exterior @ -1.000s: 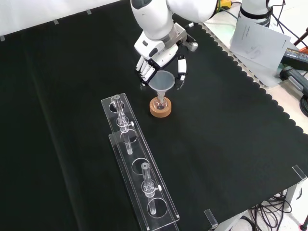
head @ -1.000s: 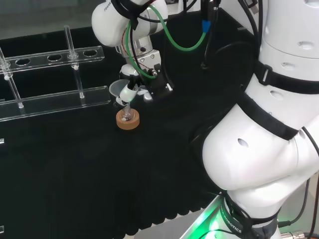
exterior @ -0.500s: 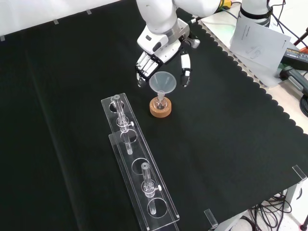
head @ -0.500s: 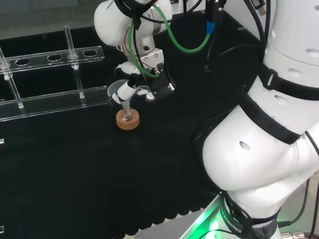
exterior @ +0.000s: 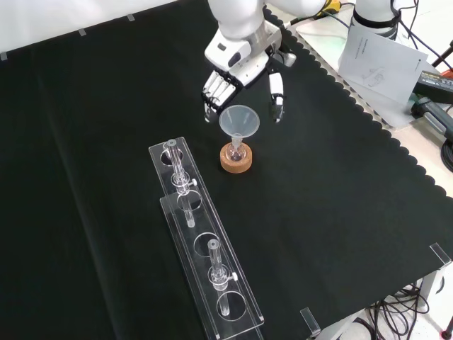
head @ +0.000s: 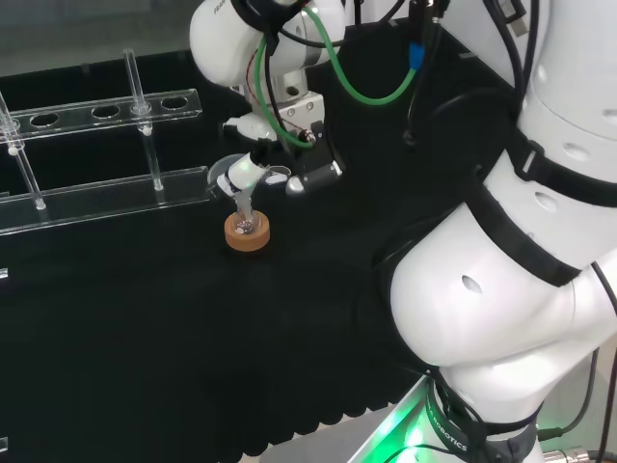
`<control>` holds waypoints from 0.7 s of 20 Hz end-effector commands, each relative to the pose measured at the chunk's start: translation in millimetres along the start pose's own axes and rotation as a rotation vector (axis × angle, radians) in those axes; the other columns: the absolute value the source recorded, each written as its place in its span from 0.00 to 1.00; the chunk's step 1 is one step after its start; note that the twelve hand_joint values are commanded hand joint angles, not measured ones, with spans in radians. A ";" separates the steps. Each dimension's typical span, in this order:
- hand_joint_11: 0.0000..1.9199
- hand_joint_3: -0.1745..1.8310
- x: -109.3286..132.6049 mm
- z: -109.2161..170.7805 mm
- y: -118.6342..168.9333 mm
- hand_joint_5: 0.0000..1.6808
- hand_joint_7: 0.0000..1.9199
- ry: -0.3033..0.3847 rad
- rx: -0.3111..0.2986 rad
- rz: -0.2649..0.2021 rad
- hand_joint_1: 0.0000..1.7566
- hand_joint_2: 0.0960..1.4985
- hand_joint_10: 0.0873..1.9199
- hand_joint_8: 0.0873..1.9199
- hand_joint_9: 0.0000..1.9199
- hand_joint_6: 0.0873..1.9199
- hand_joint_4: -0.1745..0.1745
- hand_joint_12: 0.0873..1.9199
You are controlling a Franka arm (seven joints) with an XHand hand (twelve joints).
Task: Place the funnel on the round-bottom flask.
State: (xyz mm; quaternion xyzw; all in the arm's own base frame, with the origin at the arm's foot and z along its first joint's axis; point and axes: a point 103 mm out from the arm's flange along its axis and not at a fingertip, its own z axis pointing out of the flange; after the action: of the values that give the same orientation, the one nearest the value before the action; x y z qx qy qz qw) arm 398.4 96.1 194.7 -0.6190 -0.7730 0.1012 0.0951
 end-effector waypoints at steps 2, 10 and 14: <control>0.19 0.16 -31.7 -41.2 -12.2 0.14 0.03 0.079 -0.117 0.003 0.26 0.45 0.37 0.35 0.17 0.00 0.25 0.73; 0.19 0.16 -58.8 -60.1 -14.8 0.16 0.04 0.086 -0.111 0.021 0.28 0.46 0.37 0.36 0.19 0.00 0.26 0.72; 0.19 0.17 -78.3 -66.8 -13.8 0.18 0.04 0.097 -0.126 0.029 0.30 0.47 0.35 0.36 0.21 0.00 0.26 0.72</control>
State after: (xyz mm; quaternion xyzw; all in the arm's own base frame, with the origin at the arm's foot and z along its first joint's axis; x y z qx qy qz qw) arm 414.5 39.1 254.4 -0.6362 -0.7653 0.0318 0.0922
